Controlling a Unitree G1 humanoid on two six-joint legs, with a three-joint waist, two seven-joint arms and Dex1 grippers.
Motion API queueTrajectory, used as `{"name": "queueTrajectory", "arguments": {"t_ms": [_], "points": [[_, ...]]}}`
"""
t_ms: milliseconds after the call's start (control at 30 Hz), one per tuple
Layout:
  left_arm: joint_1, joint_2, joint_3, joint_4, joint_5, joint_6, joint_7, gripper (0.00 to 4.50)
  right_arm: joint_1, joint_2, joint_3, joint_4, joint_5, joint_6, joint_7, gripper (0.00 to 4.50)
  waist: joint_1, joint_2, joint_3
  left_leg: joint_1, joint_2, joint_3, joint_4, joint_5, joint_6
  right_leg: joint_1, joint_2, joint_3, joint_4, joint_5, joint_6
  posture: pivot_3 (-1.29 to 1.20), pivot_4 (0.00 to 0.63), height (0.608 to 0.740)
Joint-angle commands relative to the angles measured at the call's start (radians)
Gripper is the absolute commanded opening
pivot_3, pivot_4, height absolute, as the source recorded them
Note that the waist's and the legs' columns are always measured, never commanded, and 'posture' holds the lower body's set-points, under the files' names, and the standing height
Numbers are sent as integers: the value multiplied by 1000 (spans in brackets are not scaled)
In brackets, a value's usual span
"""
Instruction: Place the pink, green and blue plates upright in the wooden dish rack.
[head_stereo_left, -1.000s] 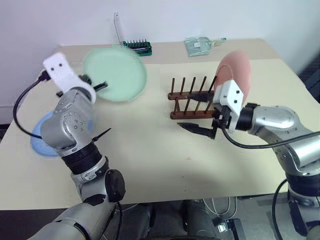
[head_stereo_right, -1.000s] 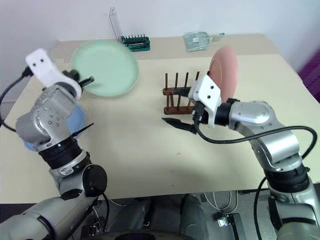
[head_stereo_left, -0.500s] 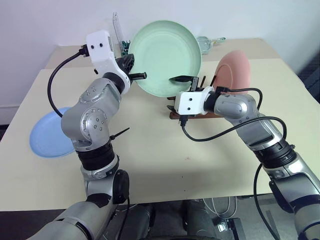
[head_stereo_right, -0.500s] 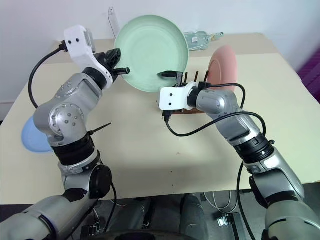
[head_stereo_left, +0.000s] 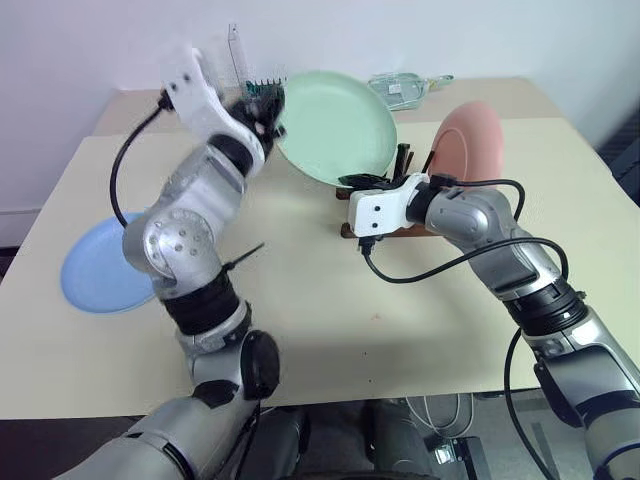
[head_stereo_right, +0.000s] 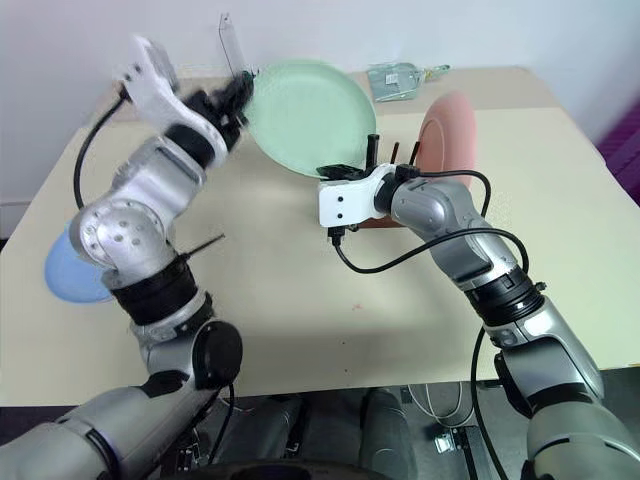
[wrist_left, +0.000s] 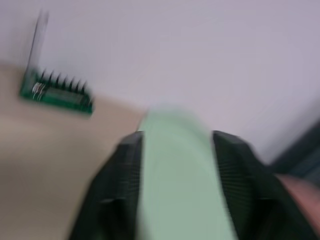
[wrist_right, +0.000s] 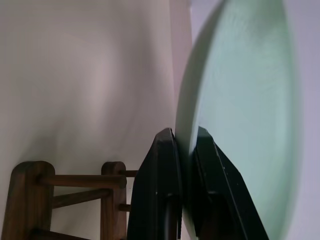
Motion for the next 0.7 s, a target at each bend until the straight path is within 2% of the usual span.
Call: {"name": "queueTrajectory", "arguments": {"t_ms": [33, 167, 233, 300, 433, 600, 700], "points": [[-74, 138, 109, 74, 13, -223, 58, 2465, 3, 1, -114, -40, 56, 8, -23, 0, -8, 1, -1, 1, 1, 1, -1, 0, 0, 0, 0, 0, 0, 0, 0, 0, 150, 735], [37, 404, -54, 178, 153, -340, -109, 2465, 10, 41, -288, -135, 326, 185, 51, 0, -31, 2, -1, 1, 4, 3, -2, -2, -3, -3, 4, 3, 1, 0, -1, 0, 150, 735], [175, 514, -217, 189, 200, -354, -272, 2465, 1, 77, -416, -221, 571, 422, 84, 0, -30, 2, -1, 0, 5, 3, -2, -2, -3, -3, 6, 4, 1, 1, -3, 0, 150, 735], [287, 577, -337, 174, 219, -384, -404, 2465, -11, 101, -511, -289, 751, 615, 80, 0, -22, 2, -1, 0, 5, 2, -2, -2, -2, -2, 6, 3, 1, 2, -4, 0, 150, 735], [557, 635, -576, 49, 176, -441, -698, 2465, -60, 160, -712, -322, 1108, 1007, -59, 0, -27, 3, -1, 0, 5, 0, 0, -2, -2, 0, 6, 3, 0, 3, -6, 0, 150, 735], [695, 662, -718, -17, 175, -490, -869, 2465, -82, 224, -833, -309, 1317, 1220, -261, 0, -27, 6, 1, -2, 7, 2, -3, -2, -2, -6, 7, 4, 0, 3, -6, 0, 150, 735], [711, 656, -739, -28, 163, -475, -898, 2465, -88, 234, -863, -291, 1369, 1266, -340, 0, -26, 9, -1, -2, 8, 5, -3, -1, -3, -7, 7, 6, 1, 4, -8, 0, 150, 735]]}}
